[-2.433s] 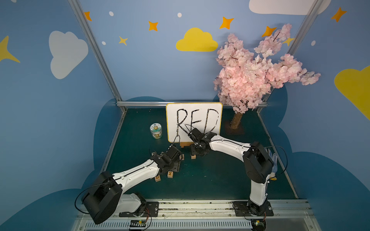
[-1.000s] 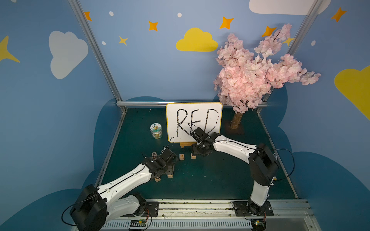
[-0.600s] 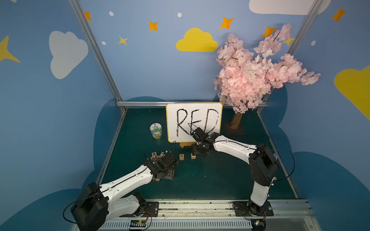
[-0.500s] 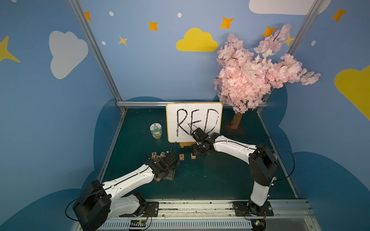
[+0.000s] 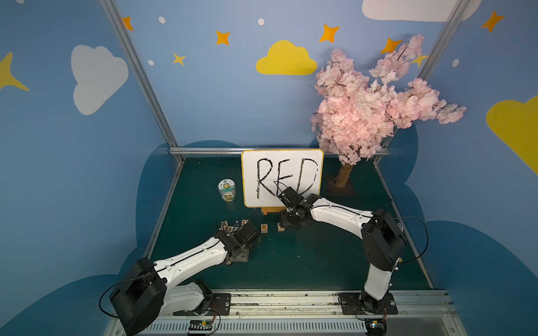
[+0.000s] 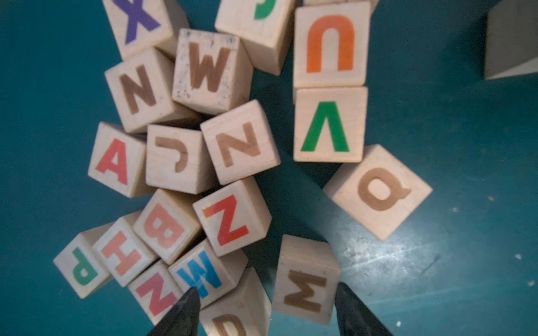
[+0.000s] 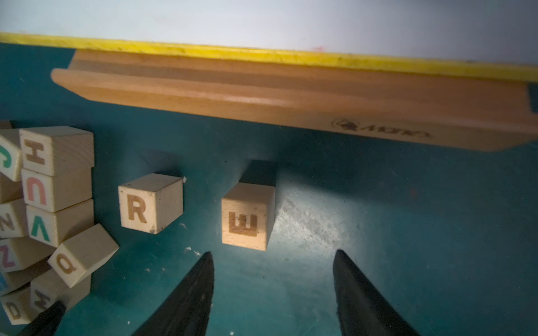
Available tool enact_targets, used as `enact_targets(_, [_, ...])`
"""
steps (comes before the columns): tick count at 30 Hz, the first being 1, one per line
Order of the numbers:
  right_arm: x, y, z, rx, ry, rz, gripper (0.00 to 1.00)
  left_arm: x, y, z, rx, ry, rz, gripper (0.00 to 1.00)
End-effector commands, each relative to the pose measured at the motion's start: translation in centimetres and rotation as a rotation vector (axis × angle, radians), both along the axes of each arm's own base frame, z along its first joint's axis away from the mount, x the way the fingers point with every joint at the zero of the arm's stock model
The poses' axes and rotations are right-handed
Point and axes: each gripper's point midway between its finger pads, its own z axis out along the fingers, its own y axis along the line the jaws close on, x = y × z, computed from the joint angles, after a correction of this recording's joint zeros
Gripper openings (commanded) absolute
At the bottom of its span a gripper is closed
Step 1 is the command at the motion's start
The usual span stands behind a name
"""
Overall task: Assemble the uppercase word "red" with letter blocks
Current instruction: Adjust the letter block at the center of the board, then pick up the letter block from the center of the board.
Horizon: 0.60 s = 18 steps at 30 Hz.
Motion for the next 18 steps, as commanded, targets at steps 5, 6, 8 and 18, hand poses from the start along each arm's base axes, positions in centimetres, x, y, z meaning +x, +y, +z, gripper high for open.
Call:
enact_targets(5, [0.1,0.9,1.2,0.022,-0.019,0.124,0.63,2.2,-1.2,4.4,-0.124,-0.180,-0.005,0.74])
enact_targets(6, [0.2,0.9,1.4,0.008,-0.024,0.154,0.62,2.3,-1.3,4.8,-0.136,-0.195,-0.008,0.74])
enact_targets(8, [0.1,1.5,1.6,-0.004,-0.032,0.261,0.62,2.7,-1.4,5.7,-0.161,-0.215,-0.009,0.75])
enact_targets(18, [-0.9,1.4,3.2,-0.152,-0.138,0.705,0.55,6.9,-0.4,11.2,-0.413,-0.268,0.011,0.75])
